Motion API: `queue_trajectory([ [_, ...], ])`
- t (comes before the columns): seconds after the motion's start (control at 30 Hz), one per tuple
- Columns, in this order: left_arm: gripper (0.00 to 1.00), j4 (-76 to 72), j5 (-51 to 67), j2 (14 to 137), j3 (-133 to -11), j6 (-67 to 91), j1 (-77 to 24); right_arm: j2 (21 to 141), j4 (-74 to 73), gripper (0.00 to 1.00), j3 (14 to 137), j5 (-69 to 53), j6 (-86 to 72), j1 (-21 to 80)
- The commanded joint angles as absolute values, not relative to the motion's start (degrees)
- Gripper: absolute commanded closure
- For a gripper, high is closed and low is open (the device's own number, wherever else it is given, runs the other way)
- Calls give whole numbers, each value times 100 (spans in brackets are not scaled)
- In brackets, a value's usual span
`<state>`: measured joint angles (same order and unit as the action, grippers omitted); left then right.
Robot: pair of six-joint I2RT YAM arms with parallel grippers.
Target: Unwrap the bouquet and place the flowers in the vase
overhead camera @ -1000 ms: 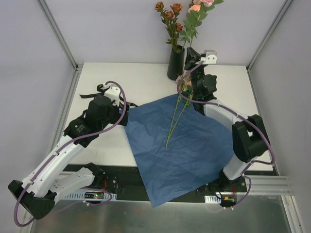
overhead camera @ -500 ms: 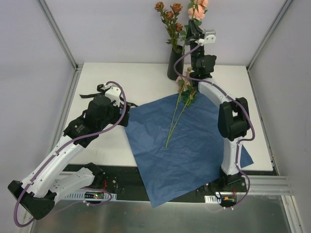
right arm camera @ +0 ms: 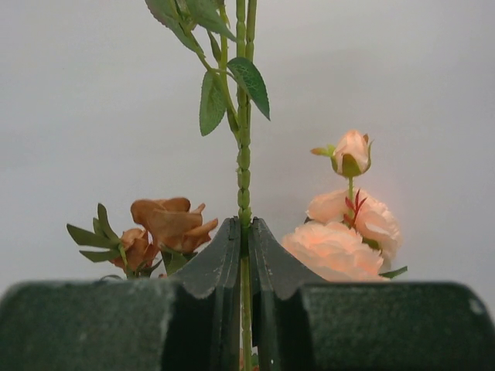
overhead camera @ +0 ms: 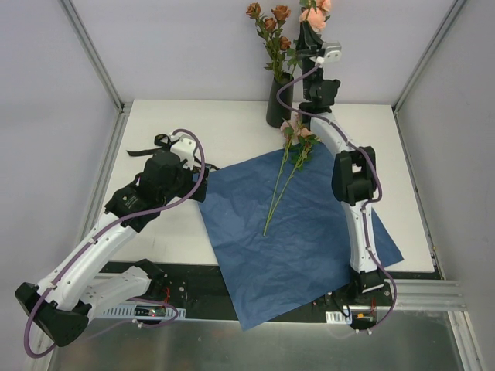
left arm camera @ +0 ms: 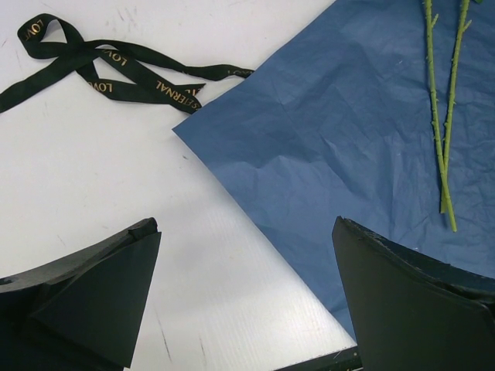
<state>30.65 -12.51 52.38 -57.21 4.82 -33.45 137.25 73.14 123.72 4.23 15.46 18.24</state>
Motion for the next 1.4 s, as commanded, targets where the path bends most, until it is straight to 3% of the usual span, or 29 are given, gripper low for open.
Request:
queue_trajectory([
  [0.0, 1, 2909, -1345, 5212, -5809, 352, -3393, 13913, 7743, 100, 12727, 299, 1476, 1811],
  [0.43, 1, 2909, -1327, 5133, -5810, 343, -3393, 13747, 7480, 100, 11787, 290, 1345, 1819],
  [0.57, 1, 2909, -1318, 5045, -5792, 360, -3393, 13492, 7225, 96, 11304, 448, 1178, 1811],
  [0.77, 1, 2909, -1274, 5010, -5792, 387, -3393, 13061, 6856, 84, 10697, 597, 967, 1837],
  [1.0, 1, 2909, -1388, 4975, -5774, 360, -3393, 12236, 6408, 61, 9960, 694, 659, 1916],
  [1.13, 1, 2909, -1433, 4983, -5766, 360, -3393, 11612, 5952, 58, 9310, 782, 633, 2021],
  [1.37, 1, 2900, -1415, 4983, -5722, 387, -3393, 10162, 5740, 57, 6806, 1107, 9, 2144],
])
